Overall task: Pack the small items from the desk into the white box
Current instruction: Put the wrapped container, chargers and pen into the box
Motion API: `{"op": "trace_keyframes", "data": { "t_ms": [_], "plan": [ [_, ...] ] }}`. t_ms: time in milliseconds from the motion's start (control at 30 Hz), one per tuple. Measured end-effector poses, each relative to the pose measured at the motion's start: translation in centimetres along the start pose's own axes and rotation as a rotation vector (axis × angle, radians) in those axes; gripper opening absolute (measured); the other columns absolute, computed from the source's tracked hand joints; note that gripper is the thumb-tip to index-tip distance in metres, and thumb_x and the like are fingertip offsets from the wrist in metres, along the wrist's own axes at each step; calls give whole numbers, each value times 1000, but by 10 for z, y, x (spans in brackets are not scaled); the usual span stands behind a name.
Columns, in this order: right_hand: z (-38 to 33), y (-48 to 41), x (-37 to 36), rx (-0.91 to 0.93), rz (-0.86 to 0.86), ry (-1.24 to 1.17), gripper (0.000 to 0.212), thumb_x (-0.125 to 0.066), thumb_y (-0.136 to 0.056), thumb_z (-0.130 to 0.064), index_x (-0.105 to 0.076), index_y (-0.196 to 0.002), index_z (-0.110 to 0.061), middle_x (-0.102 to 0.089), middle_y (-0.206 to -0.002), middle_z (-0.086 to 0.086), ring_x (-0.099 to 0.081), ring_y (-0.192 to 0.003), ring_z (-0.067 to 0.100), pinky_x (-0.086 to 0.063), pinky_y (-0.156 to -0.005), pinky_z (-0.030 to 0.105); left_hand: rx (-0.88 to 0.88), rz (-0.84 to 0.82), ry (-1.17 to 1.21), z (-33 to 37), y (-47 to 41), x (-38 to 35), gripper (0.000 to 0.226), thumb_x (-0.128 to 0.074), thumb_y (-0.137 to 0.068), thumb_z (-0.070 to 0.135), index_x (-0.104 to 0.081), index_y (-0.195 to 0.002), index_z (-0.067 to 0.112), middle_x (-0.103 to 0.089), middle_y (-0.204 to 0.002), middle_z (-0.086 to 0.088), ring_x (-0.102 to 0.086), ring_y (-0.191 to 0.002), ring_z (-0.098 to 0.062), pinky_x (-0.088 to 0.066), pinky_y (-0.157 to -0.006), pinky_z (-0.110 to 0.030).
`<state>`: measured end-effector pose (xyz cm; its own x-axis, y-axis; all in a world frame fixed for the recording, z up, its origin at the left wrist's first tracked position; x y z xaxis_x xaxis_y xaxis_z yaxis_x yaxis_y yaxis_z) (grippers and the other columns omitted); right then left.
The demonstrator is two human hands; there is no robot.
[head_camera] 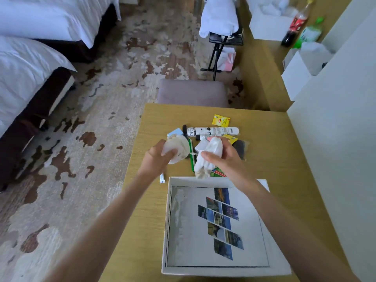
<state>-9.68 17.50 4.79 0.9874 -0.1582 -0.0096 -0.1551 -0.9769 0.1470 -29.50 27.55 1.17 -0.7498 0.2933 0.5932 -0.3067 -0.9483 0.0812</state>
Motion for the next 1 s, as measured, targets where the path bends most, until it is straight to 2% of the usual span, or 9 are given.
{"op": "trace_keyframes", "data": {
  "t_ms": [67,167,300,400,600,733,833,933,1000],
  "plan": [
    [-9,10,-2,54,-22,9,48,-84,-65,-39,-57,-104,-46,-68,-94,-20,-68,-87,3,-55,-65,20,15,-5,203,22,30,6,14,-59,-91,26,-53,-81,20,-61,-77,3,-58,-64,-8,-46,-51,-12],
    [-18,29,-2,143,-68,90,57,-80,-72,-44,-48,-118,-37,-61,-101,-22,-62,-92,-4,-54,-70,18,86,-75,492,46,72,-2,18,-58,-93,18,-58,-98,1,-67,-92,-16,-67,-85,-29,-59,-73,-42],
    [-11,48,-3,193,-198,249,32,-55,-96,-38,-45,-124,-28,-56,-114,-17,-57,-96,-10,-47,-77,12,172,-116,649,54,120,-25,20,-52,-94,7,-53,-107,-8,-63,-95,-14,-68,-82,-16,-59,-67,-28],
    [-2,61,-4,135,-282,269,24,-54,-99,-29,-50,-121,-24,-59,-111,-13,-57,-95,-12,-45,-80,9,218,-72,673,50,146,-36,17,-45,-96,6,-59,-105,3,-65,-95,-9,-67,-85,-14,-58,-71,-25],
    [4,77,-7,114,-384,272,28,-62,-94,-29,-61,-119,-15,-67,-107,3,-63,-102,18,-55,-83,36,327,-70,827,45,176,-36,28,-39,-101,24,-60,-115,15,-70,-107,-12,-68,-97,-23,-57,-78,-32],
    [5,78,-15,249,-308,434,24,-64,-91,-35,-61,-108,-17,-65,-94,-8,-62,-87,10,-52,-67,18,261,-161,718,47,179,-32,36,-57,-91,40,-57,-120,19,-70,-112,-8,-67,-102,-22,-57,-86,-36],
    [14,67,-17,300,-292,687,40,-62,-91,-40,-55,-124,-19,-56,-117,-2,-49,-110,11,-45,-90,24,182,-177,503,44,175,-28,37,-71,-84,26,-55,-116,20,-68,-111,-7,-68,-98,-21,-55,-88,-45],
    [28,63,-18,49,-488,540,75,-59,-83,-57,-34,-146,-25,-42,-140,-4,-41,-129,10,-43,-104,38,173,-207,530,39,167,-26,37,-71,-84,20,-55,-118,19,-67,-112,-8,-67,-99,-21,-55,-89,-45],
    [38,65,-19,-82,-557,343,70,-63,-81,-56,-40,-140,-27,-57,-132,-6,-57,-119,9,-53,-96,40,165,-257,481,36,162,-28,41,-69,-85,19,-53,-123,18,-65,-115,-9,-65,-102,-22,-55,-89,-42]
  ]
}}
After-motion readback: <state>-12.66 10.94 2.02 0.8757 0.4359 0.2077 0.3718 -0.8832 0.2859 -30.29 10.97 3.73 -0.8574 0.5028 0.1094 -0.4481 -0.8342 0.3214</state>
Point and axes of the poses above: each hand's wrist, its own y-axis away from the middle knuckle, its own x-axis out of the back of the hand, z = x × y, the point moved 3 cm from there along -y, towards the middle knuckle
